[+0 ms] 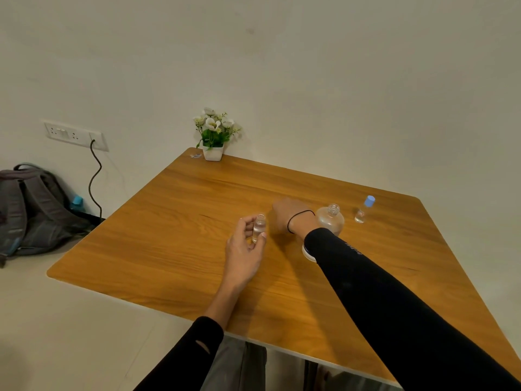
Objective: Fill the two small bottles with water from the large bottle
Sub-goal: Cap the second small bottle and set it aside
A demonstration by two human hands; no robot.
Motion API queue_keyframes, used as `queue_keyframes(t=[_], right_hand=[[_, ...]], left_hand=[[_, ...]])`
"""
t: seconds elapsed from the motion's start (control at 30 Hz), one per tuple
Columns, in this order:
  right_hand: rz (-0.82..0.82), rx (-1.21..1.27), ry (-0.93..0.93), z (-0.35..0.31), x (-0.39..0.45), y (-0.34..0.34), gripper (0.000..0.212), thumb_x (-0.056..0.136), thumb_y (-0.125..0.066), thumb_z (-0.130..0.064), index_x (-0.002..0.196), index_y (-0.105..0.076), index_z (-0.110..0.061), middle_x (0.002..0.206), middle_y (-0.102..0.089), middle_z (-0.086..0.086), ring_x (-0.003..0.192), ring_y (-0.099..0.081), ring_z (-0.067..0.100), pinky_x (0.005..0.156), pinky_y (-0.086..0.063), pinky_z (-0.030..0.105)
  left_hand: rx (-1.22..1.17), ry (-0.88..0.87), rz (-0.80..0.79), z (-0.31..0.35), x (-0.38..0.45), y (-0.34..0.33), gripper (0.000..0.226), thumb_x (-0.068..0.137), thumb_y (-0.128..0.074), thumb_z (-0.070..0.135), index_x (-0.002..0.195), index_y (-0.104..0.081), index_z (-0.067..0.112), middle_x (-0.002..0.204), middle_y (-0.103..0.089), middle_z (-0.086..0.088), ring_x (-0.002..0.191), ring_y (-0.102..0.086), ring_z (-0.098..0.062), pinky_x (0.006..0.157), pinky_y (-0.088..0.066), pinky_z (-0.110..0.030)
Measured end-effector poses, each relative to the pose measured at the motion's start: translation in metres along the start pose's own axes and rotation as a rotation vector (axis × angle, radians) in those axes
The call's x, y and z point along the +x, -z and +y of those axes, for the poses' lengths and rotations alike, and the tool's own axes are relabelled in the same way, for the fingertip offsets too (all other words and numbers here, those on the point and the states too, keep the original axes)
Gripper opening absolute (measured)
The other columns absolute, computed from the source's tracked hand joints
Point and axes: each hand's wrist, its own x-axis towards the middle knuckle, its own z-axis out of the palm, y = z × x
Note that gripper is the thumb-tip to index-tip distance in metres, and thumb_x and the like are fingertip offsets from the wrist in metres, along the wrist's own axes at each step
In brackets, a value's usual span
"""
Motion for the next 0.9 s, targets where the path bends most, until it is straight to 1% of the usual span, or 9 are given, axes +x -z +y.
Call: queue_keyframes(t=[0.1, 0.17, 0.23, 0.33, 0.4, 0.57, 0.67, 0.8, 0.9], right_hand=[[0.152, 0.138, 0.051, 0.002, -0.006, 0.011, 0.020, 0.098, -0.058, -0.009, 0.116, -0.060, -0.017, 0.114, -0.067, 0.009, 0.089, -0.059, 0.027, 0.071, -0.047, 0.036], [0.223, 0.325, 0.092, 0.004, -0.012, 0.020, 0.030, 0.099, -0.056, -0.001, 0.123, -0.061, -0.018, 0.126, -0.065, 0.010, 0.105, -0.062, 0.030, 0.081, -0.053, 0.039], [0.307, 0.516, 0.118, 0.004, -0.022, 0.026, 0.028, 0.102, -0.055, -0.002, 0.121, -0.068, -0.017, 0.125, -0.067, 0.011, 0.112, -0.065, 0.030, 0.093, -0.055, 0.046], [0.449, 0.875, 0.116, 0.002, -0.041, 0.030, 0.015, 0.104, -0.058, -0.008, 0.109, -0.071, -0.015, 0.101, -0.071, 0.005, 0.087, -0.075, 0.017, 0.086, -0.062, 0.046], [0.479, 1.011, 0.121, 0.001, -0.051, 0.030, 0.009, 0.101, -0.065, -0.010, 0.106, -0.070, -0.017, 0.094, -0.071, 0.000, 0.080, -0.074, 0.013, 0.080, -0.064, 0.042], [0.444, 0.973, 0.188, -0.003, -0.064, 0.020, 0.014, 0.091, -0.079, -0.010, 0.094, -0.066, -0.015, 0.095, -0.071, 0.000, 0.088, -0.068, 0.017, 0.078, -0.057, 0.031], [0.416, 0.909, 0.219, -0.002, -0.066, 0.015, 0.018, 0.089, -0.080, -0.008, 0.091, -0.063, -0.011, 0.093, -0.069, 0.001, 0.087, -0.066, 0.020, 0.076, -0.055, 0.031], [0.376, 0.812, 0.259, 0.000, -0.068, 0.013, 0.023, 0.092, -0.075, -0.003, 0.108, -0.064, -0.016, 0.102, -0.069, -0.001, 0.095, -0.066, 0.015, 0.080, -0.054, 0.027], [0.330, 0.677, 0.323, 0.000, -0.068, 0.011, 0.025, 0.092, -0.067, 0.004, 0.105, -0.068, -0.018, 0.101, -0.070, -0.002, 0.093, -0.063, 0.016, 0.076, -0.048, 0.027]], left_hand=[[-0.003, -0.003, -0.009, -0.001, 0.000, -0.001, 0.040, 0.102, -0.072, 0.008, 0.131, -0.062, 0.033, 0.124, -0.069, 0.014, 0.111, -0.067, -0.002, 0.082, -0.059, -0.016], [-0.003, -0.003, -0.009, -0.001, 0.001, -0.001, 0.040, 0.102, -0.072, 0.008, 0.130, -0.062, 0.034, 0.122, -0.070, 0.016, 0.111, -0.067, 0.000, 0.082, -0.059, -0.016], [-0.004, -0.005, -0.007, 0.000, 0.001, -0.001, 0.043, 0.101, -0.072, 0.007, 0.126, -0.062, 0.041, 0.121, -0.070, 0.015, 0.110, -0.068, -0.001, 0.081, -0.060, -0.017], [-0.010, -0.020, -0.004, 0.003, 0.000, -0.001, 0.051, 0.100, -0.073, 0.006, 0.121, -0.060, 0.050, 0.118, -0.071, 0.015, 0.107, -0.068, 0.001, 0.080, -0.059, -0.015], [-0.015, -0.032, 0.003, 0.004, 0.000, -0.002, 0.051, 0.099, -0.072, 0.004, 0.121, -0.062, 0.048, 0.116, -0.072, 0.015, 0.104, -0.069, 0.001, 0.079, -0.058, -0.015], [-0.002, -0.026, -0.020, -0.001, 0.000, -0.001, 0.041, 0.100, -0.072, 0.004, 0.130, -0.064, 0.032, 0.120, -0.072, 0.008, 0.109, -0.070, -0.005, 0.084, -0.062, -0.021], [0.027, -0.027, -0.039, -0.004, 0.000, -0.001, 0.038, 0.102, -0.072, 0.007, 0.136, -0.064, 0.021, 0.123, -0.072, 0.007, 0.112, -0.070, -0.008, 0.084, -0.063, -0.024], [0.059, -0.056, -0.043, -0.005, 0.000, -0.001, 0.037, 0.101, -0.071, 0.006, 0.133, -0.065, 0.023, 0.119, -0.074, 0.010, 0.107, -0.070, -0.004, 0.077, -0.060, -0.016], [0.076, -0.072, -0.061, -0.005, 0.000, -0.001, 0.040, 0.101, -0.071, 0.007, 0.132, -0.063, 0.031, 0.118, -0.074, 0.012, 0.106, -0.070, -0.001, 0.076, -0.059, -0.013]])
